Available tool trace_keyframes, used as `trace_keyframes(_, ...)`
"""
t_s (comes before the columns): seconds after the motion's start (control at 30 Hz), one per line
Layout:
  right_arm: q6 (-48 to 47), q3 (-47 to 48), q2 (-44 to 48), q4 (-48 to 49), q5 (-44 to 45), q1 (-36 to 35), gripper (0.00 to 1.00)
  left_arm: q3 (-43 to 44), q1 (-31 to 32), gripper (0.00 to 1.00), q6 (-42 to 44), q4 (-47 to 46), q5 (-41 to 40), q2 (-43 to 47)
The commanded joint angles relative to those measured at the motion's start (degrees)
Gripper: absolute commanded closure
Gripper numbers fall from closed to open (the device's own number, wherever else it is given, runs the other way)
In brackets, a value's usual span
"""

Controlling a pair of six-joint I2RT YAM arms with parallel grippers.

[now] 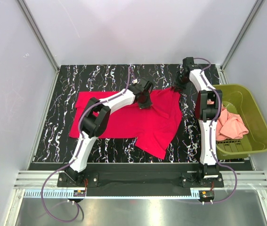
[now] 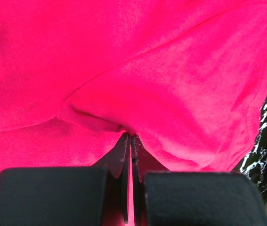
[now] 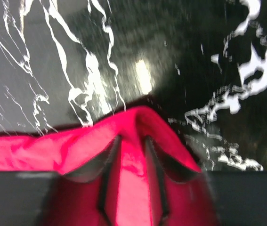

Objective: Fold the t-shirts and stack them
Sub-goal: Fold the tshirt

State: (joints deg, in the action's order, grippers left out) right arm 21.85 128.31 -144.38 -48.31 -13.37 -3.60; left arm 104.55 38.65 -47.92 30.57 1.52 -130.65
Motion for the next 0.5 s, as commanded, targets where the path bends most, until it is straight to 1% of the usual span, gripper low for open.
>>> trace_keyframes(0.0, 1.2, 4.7, -1.3, 1.3, -0.4, 0.3, 0.75, 1.4, 0.3, 1.0, 2.0, 0.4, -1.3, 1.4)
trace_keyframes(0.03, 1.2, 4.9, -1.3, 1.3, 0.2, 0.2, 0.81, 0.8, 0.3, 1.0, 2.2, 0.3, -1.3, 2.3)
trace_keyframes(0.07, 1.2, 5.6, -1.4, 0.9, 1.6, 0.2, 0.92, 0.4, 0.3, 1.0, 2.4, 0.4, -1.3, 2.9)
trace_keyframes(0.17, 1.0, 7.2, -1.9, -0.2, 2.6, 0.3, 1.0, -2.2, 0.3, 1.0, 3.1, 0.4, -1.3, 5.1)
trace_keyframes(0.47, 0.7, 9.6, -2.5, -0.6, 3.6, 0.5, 1.0, -9.0, 0.3, 1.0, 4.2, 0.4, 0.8, 8.8)
